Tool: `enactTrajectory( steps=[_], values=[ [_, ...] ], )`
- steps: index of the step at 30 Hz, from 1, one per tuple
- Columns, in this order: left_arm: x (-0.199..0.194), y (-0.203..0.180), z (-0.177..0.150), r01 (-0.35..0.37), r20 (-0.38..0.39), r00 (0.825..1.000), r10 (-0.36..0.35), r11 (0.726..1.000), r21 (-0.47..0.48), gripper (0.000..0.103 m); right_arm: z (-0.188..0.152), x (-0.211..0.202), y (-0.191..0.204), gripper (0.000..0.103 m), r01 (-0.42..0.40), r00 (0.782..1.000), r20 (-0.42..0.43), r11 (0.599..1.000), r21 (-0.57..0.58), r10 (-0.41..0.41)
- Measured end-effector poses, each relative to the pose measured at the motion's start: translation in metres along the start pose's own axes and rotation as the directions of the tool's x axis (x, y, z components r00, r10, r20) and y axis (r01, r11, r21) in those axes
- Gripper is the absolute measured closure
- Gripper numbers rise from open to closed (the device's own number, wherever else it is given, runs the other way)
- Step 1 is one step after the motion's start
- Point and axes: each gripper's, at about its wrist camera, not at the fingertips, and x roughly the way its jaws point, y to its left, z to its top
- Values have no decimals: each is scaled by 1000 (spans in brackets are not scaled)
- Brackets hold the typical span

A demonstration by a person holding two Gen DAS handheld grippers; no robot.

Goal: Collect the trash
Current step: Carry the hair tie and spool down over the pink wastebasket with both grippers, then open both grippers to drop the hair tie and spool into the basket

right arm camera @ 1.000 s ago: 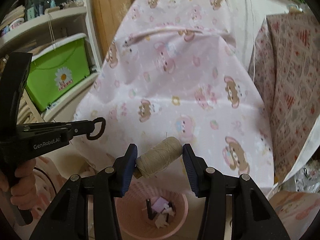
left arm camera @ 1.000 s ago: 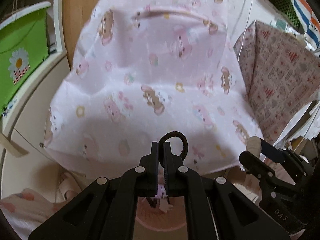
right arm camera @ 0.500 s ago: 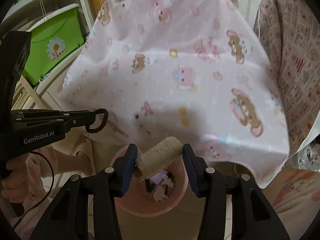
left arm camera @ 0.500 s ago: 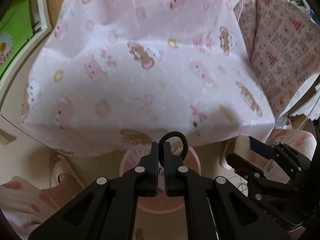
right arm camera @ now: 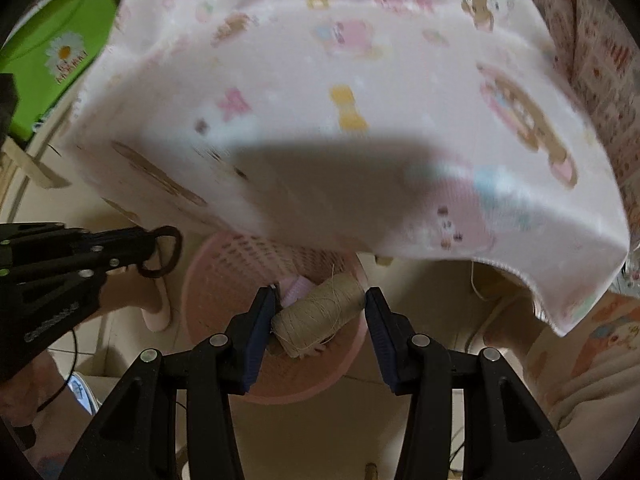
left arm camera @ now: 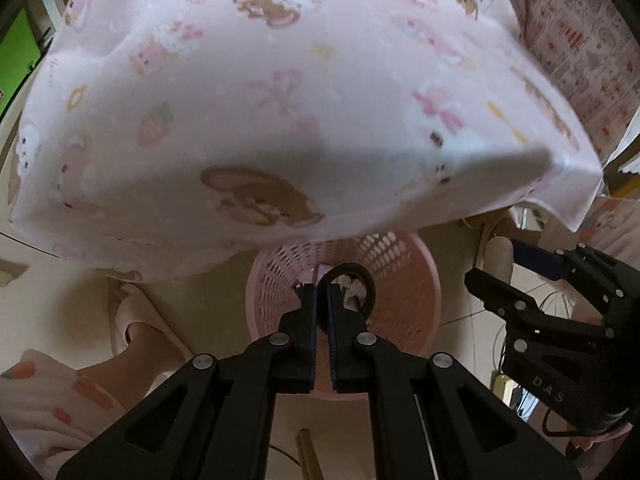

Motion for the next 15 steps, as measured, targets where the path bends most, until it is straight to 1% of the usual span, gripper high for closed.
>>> enactTrajectory(
  steps=[4, 7, 8, 11, 14, 15],
  values=[
    [15, -2, -2, -9, -44, 999, 10, 1000, 7, 98, -1, 16, -3, 54, 5, 999, -44, 1000, 19, -4],
    [25, 0, -4, -2, -82, 997, 0, 1000, -16, 98, 1, 24, -1, 54, 24, 998, -65, 999, 26, -22],
    [26, 0, -4, -1, -88, 996, -1, 1000, -18, 98, 1, 26, -1, 54, 24, 997, -69, 999, 28, -22],
    [29, 0, -5, -27, -94, 995, 26, 1000, -9, 98, 3, 29, 0, 54, 33, 997, -70, 999, 29, -31],
    [34, 2, -6, -20, -115, 993, 19, 1000, -12, 98, 4, 32, 1, 54, 37, 997, -75, 999, 28, -35],
    [35, 3, -7, -25, -118, 993, 24, 1000, -12, 95, 4, 32, 1, 53, 39, 996, -77, 999, 30, -37]
  ],
)
